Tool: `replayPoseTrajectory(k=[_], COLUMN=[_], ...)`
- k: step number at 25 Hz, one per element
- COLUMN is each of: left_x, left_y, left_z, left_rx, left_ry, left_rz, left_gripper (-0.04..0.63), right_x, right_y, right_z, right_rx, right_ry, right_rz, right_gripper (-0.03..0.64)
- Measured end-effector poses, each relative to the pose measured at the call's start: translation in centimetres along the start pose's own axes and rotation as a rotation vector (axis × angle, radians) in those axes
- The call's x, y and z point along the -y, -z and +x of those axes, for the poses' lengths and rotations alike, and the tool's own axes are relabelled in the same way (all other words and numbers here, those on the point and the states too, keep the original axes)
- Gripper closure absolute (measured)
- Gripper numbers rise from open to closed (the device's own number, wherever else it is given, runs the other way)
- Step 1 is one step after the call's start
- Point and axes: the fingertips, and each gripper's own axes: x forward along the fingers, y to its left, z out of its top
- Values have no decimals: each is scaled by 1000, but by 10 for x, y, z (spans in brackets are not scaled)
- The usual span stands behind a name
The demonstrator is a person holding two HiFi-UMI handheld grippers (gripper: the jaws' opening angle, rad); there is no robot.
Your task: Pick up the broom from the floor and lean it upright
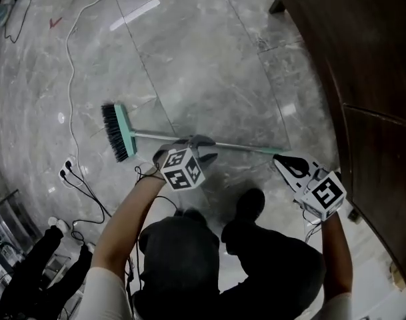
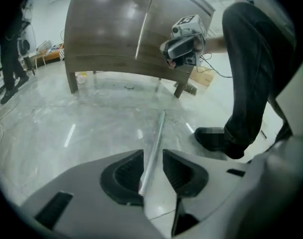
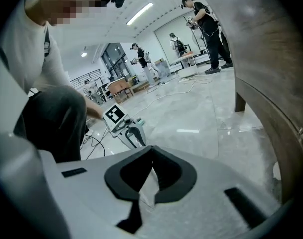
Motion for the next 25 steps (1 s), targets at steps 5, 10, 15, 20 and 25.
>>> replayPoseTrajectory(k=[5, 10, 15, 20, 25], left_x=[-13, -12, -9, -10, -24], left_y=[40, 75, 87, 83, 69], left_z=[44, 76, 92, 91, 81], left_rx=[-60, -137, -138, -109, -78], left_ry=[15, 54, 28, 31, 5], left_rz=[108, 241, 315, 272, 220], left_gripper=[478, 468, 509, 515, 515], right_x=[7, 12, 11, 7, 4], right_y=[21, 53, 60, 61, 39], right_z=[25, 32, 30, 23, 19], right_rx=[9, 25, 36, 21, 49], right_ry=[-3, 10, 38, 43, 41], right_rz=[-10, 44, 49, 38, 55], right_gripper=[615, 615, 615, 616, 616])
